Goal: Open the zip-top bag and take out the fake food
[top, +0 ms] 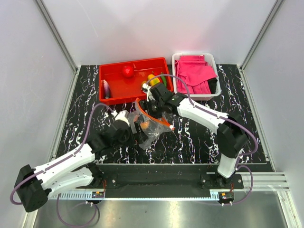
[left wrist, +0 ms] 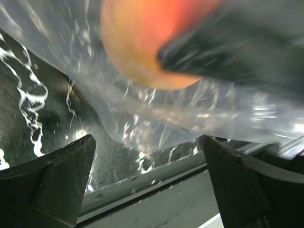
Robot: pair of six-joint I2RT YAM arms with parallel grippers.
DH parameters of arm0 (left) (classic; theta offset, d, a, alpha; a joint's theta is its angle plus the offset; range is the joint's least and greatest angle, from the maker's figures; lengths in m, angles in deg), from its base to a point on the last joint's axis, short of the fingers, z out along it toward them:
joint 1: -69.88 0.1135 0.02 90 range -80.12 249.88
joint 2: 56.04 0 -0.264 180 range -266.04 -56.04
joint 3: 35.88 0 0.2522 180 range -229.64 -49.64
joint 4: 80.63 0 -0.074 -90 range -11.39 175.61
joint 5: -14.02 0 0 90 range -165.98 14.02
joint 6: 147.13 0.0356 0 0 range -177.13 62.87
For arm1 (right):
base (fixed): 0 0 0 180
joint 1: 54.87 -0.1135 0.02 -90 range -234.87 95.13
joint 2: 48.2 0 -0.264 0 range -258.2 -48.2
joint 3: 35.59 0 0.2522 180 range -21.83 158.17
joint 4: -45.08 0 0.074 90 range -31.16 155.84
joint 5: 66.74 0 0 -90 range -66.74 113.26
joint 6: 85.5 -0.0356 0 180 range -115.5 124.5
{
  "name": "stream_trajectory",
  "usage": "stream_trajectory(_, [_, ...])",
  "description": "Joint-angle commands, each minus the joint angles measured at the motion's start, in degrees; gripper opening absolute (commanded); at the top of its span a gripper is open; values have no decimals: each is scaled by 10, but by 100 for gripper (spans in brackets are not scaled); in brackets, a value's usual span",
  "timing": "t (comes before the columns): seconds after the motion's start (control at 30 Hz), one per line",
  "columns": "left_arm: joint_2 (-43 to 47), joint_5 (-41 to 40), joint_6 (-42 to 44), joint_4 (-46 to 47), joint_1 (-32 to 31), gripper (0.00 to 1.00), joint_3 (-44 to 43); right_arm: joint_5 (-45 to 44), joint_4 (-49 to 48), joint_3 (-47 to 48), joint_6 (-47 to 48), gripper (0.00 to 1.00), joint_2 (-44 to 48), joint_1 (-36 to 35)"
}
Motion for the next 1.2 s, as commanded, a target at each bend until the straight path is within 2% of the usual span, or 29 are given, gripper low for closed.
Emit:
stream_trajectory(0.0, [-9, 48, 33, 31, -12, 99, -19, 48, 6, 60, -20, 0, -9, 8])
stream_trajectory(0.17, [-18, 27, 32, 33, -13, 99, -3, 103, -5, 82, -47, 0, -24, 16])
stream_trajectory(0.37, [-55, -69, 13, 21, -12, 97, -1, 161, -33, 54, -77, 0, -12, 17])
stream_trajectory(0.5, [-71, -127, -9, -1, -12, 77, -10, 178, -52, 16, -84, 0, 6, 17])
stream_trajectory(0.53, [-72, -140, -16, -8, -12, 63, -12, 178, -52, 10, -84, 0, 9, 17])
stream_trajectory(0.63, [-63, -194, -49, -35, -12, 43, -13, 178, -52, -12, -80, 0, 23, 17])
stream_trajectory(0.7, [-41, -209, -67, -39, 1, 34, -5, 171, -45, -29, -67, 0, 35, 18])
stream_trajectory(0.77, [-15, -213, -76, -47, 15, 25, 10, 125, -9, -33, -34, 0, 42, 17])
stream_trajectory(0.8, [-5, -216, -88, -52, 17, 24, 17, 100, 7, -33, -19, 0, 49, 17])
stream_trajectory(0.9, [39, -222, -105, -68, 22, 24, 42, -47, 60, -31, 26, 0, 62, 17])
stream_trajectory(1.03, [104, -216, -118, -87, 26, 29, 72, -133, 89, -23, 56, 0, 75, 19])
stream_trajectory(1.13, [142, -190, -98, -87, 27, 41, 76, -140, 100, -16, 71, 0, 72, 17])
stream_trajectory(1.17, [152, -182, -85, -87, 27, 56, 71, -137, 103, -15, 74, 0, 69, 17])
